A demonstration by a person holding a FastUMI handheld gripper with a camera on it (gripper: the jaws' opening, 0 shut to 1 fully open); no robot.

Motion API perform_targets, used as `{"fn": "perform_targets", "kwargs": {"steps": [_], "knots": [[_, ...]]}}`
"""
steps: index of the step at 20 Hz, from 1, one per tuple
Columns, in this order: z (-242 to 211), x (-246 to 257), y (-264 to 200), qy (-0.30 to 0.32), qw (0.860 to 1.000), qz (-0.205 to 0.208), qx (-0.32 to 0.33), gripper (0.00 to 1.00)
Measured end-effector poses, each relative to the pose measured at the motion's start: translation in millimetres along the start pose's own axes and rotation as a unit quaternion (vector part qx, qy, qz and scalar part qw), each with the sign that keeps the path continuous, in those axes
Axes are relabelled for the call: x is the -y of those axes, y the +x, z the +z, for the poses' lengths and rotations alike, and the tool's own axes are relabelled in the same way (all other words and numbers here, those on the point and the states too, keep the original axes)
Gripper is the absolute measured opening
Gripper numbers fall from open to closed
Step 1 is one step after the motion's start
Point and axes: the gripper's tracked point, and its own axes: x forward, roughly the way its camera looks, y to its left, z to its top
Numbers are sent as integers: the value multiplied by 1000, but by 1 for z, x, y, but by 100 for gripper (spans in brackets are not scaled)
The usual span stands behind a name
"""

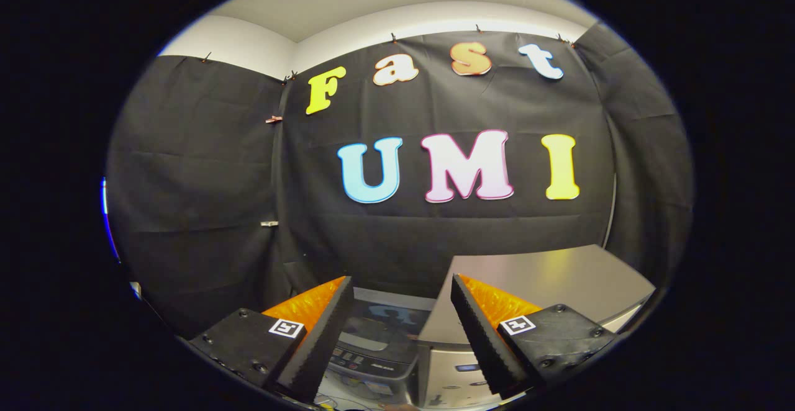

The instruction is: Put the clothes into the washing machine and then close the washing machine lid.

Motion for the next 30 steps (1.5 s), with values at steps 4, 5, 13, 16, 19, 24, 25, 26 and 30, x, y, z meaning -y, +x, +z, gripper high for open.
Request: {"fn": "perform_targets", "kwargs": {"steps": [4,5,13,16,19,24,25,26,30], "knots": [[10,18,-45,-23,999,-27,17,99],[14,21,-55,-29,999,-31,21,99],[24,42,-114,5,997,-49,52,98],[25,50,-123,8,997,-56,56,99],[27,56,-127,1,996,-63,60,99],[28,61,-130,0,996,-63,64,99],[28,62,-130,2,996,-64,64,99],[28,63,-130,4,996,-64,64,99],[27,65,-129,4,996,-65,63,99]]}}
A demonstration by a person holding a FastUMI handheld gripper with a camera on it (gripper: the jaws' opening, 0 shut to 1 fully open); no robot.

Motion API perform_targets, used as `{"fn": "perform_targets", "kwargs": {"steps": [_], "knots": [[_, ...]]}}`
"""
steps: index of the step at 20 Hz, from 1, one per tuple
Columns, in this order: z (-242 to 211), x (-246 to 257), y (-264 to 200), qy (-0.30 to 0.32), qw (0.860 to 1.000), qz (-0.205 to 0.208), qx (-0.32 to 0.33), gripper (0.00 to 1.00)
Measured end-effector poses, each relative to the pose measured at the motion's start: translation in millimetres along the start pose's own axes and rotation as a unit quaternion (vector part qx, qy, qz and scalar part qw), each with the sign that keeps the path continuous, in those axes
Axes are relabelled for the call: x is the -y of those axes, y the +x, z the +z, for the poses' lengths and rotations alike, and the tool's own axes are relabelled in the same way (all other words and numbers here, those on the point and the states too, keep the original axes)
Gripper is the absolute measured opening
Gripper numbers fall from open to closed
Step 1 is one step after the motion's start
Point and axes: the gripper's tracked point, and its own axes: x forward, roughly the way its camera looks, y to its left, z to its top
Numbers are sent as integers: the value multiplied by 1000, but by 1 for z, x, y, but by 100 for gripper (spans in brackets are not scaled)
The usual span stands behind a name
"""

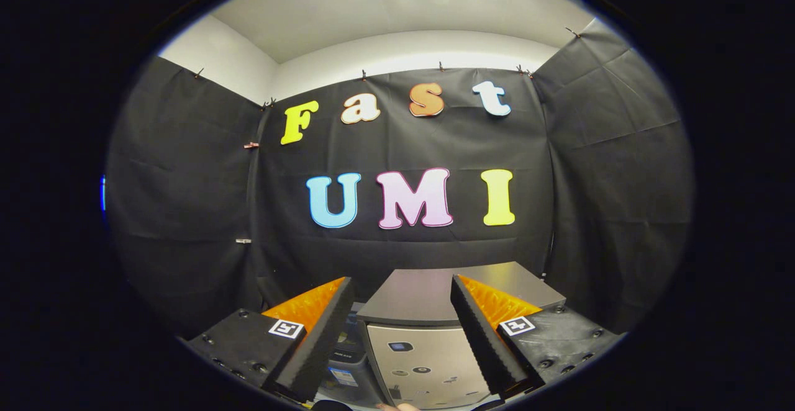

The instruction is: Put the clothes into the washing machine and then close the washing machine lid.

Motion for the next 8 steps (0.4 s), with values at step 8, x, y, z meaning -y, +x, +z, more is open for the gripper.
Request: {"fn": "perform_targets", "kwargs": {"steps": [8], "knots": [[2,5,1,1,1000,-6,4,98]]}}
